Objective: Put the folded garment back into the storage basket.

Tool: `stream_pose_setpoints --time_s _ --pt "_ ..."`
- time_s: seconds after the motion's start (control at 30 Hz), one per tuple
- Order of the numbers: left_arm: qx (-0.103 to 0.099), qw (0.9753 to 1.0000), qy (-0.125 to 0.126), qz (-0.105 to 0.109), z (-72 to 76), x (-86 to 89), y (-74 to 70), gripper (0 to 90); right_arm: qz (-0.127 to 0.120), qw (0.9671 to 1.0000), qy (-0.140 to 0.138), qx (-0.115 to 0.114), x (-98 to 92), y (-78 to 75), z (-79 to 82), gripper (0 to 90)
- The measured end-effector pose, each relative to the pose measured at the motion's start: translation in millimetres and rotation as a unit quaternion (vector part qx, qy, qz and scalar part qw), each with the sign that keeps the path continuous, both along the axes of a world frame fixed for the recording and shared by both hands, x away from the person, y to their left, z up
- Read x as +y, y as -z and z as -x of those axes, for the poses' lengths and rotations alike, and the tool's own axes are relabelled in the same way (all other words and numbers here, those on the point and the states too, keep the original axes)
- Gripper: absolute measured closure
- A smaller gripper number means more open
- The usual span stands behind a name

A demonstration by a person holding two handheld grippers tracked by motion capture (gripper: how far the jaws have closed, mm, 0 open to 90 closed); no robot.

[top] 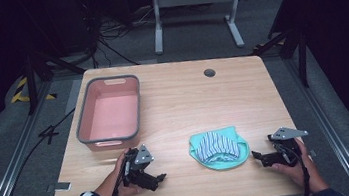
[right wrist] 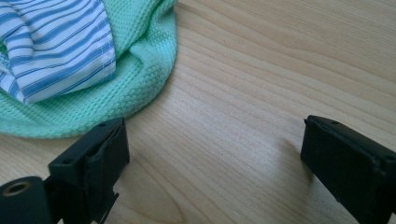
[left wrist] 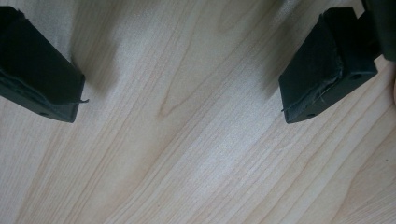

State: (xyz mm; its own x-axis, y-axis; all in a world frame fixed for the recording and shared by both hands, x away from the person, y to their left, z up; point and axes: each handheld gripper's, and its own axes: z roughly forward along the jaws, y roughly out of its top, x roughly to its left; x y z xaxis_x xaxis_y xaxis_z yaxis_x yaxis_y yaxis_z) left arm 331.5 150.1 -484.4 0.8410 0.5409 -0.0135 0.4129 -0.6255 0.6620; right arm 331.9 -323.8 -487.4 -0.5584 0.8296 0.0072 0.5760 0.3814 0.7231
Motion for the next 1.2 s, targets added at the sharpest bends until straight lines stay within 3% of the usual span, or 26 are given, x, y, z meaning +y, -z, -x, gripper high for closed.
stream_pose_setpoints --time_s 0.43,0.6,0.7,0.83,0.97,1.13,1.2 --pt "0.001 0.9999 0.012 -0.001 -0.8 1.9 -0.2 0.6 0.000 1.0000 0.001 0.000 0.2 0.0 0.2 8.3" --pt "0.002 0.9998 0.018 -0.003 0.5 -0.2 -3.8 7.3 0.003 1.0000 -0.003 0.004 -0.4 -1.0 0.0 8.8" --pt "-0.002 0.9997 0.023 -0.001 0.6 -3.4 -6.3 19.2 0.005 0.9999 -0.011 0.011 -1.5 -4.3 1.4 17.8" --pt "-0.006 0.9995 0.032 0.003 0.0 -12.6 -10.4 21.7 -0.019 0.9995 -0.022 0.013 -2.7 -12.2 3.8 22.7" --pt "-0.015 0.9993 0.034 0.004 -2.5 -27.9 -17.0 23.2 -0.030 0.9992 -0.025 -0.009 0.1 -25.4 5.3 30.9" --pt "-0.027 0.9993 0.022 0.011 -13.7 -47.8 -24.0 26.4 -0.026 0.9984 -0.044 -0.026 15.4 -39.7 -1.4 38.1" --pt "-0.023 0.9993 0.020 0.019 -20.8 -55.2 -25.9 27.9 -0.019 0.9979 -0.055 -0.027 25.6 -42.5 -7.9 40.0"
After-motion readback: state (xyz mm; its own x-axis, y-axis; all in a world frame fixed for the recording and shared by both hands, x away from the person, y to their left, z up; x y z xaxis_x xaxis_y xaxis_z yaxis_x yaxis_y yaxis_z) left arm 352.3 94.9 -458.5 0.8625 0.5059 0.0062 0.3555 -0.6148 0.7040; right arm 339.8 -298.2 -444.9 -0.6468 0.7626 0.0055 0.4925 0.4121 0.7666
